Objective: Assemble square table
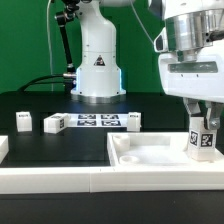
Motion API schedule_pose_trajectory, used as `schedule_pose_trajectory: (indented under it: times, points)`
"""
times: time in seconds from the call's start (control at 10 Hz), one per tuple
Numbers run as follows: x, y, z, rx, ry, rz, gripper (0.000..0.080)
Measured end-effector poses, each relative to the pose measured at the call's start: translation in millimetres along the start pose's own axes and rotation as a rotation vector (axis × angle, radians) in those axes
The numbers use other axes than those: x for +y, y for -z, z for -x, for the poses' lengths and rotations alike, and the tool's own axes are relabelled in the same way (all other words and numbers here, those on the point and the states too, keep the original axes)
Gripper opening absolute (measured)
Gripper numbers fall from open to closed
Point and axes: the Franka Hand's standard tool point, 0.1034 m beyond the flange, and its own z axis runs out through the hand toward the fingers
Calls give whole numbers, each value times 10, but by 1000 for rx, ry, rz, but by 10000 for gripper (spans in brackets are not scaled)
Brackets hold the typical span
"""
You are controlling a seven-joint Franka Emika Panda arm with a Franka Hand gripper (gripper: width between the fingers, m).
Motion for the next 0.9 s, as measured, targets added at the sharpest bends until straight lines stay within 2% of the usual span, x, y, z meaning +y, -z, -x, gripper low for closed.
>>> schedule_pose_trajectory:
  times: [0.3,0.6,0.7,0.8,0.9]
  points:
    - [-20,-5,11,-15,-184,-16,291]
    - [-24,-4,20,-20,-305,-16,291]
    - [-24,-5,25,-20,-284,-16,349]
    - [-22,-5,25,-20,-238,-16,523]
    - [-5,-8,40,-24,-207,6,523]
